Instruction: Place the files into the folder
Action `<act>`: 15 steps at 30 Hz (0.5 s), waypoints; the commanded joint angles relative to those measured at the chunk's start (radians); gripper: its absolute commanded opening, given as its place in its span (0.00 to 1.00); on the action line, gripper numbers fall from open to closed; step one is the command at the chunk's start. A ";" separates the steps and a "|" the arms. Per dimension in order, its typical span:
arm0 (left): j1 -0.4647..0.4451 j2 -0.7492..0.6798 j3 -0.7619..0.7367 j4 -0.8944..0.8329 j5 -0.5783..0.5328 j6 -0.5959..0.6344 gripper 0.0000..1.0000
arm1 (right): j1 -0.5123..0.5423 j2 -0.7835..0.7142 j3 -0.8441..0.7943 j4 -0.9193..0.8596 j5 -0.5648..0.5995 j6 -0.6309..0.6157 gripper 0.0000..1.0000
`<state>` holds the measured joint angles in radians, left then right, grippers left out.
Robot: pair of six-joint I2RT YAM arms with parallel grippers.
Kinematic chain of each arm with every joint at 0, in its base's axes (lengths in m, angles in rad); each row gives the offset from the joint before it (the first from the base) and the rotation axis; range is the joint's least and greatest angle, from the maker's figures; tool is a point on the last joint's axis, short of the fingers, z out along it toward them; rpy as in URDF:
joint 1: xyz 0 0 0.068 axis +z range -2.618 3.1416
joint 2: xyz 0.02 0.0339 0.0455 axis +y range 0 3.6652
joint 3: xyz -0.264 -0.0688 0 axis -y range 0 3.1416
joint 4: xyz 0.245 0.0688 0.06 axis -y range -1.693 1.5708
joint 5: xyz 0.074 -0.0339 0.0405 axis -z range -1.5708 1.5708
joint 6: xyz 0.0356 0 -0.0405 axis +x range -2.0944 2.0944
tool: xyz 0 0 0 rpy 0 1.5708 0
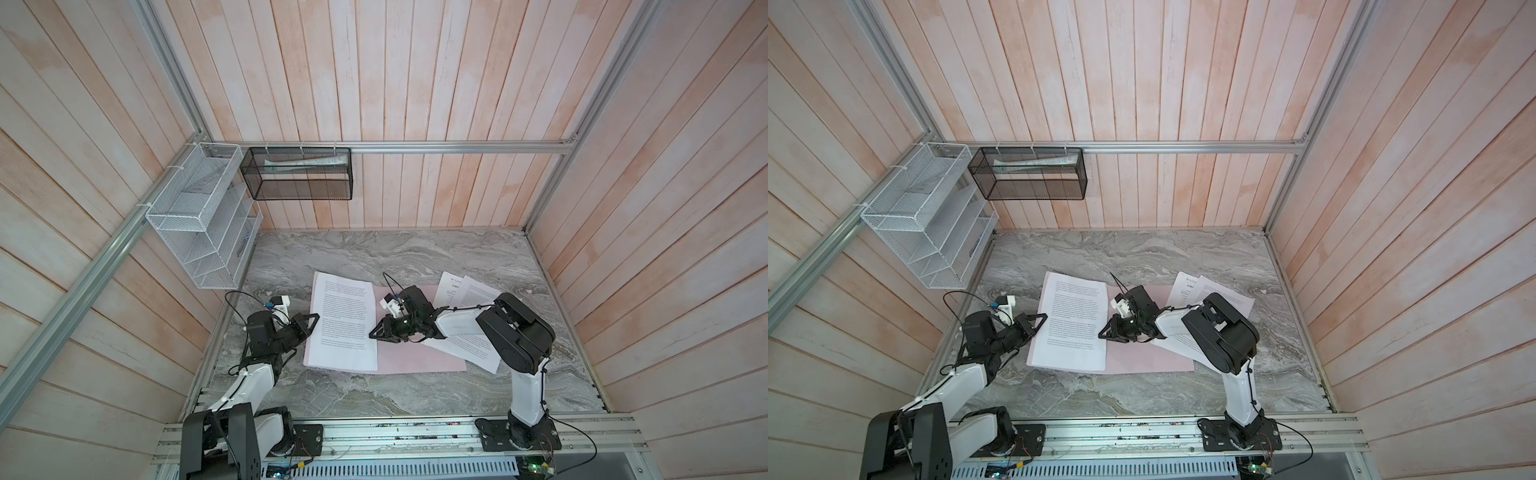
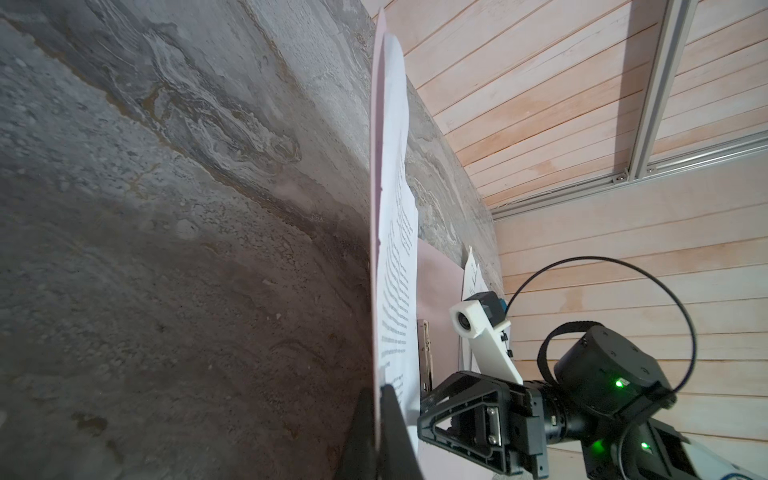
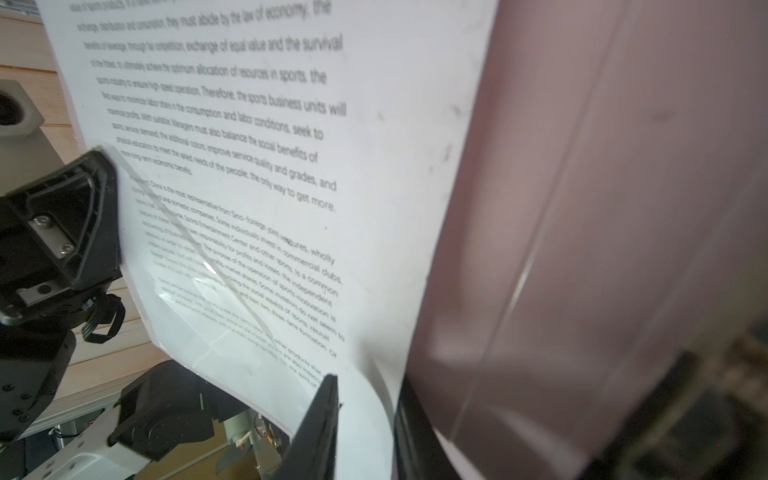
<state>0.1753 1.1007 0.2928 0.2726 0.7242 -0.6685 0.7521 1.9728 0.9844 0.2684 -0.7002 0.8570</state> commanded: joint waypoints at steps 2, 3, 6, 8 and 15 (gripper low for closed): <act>-0.003 -0.054 0.048 -0.094 -0.042 0.067 0.00 | -0.038 -0.094 0.004 -0.107 0.021 -0.048 0.32; -0.002 -0.064 0.053 -0.110 -0.048 0.070 0.00 | -0.045 -0.122 0.003 -0.125 0.031 -0.057 0.32; -0.004 -0.094 0.066 -0.151 -0.058 0.081 0.00 | -0.073 -0.205 0.008 -0.223 0.103 -0.109 0.34; -0.004 -0.107 0.066 -0.157 -0.058 0.081 0.00 | -0.096 -0.248 0.006 -0.270 0.146 -0.138 0.33; -0.008 -0.103 0.065 -0.174 -0.061 0.089 0.00 | -0.129 -0.286 0.017 -0.400 0.274 -0.226 0.31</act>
<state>0.1734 1.0012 0.3367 0.1253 0.6788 -0.6098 0.6327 1.6920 0.9894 -0.0090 -0.5186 0.6979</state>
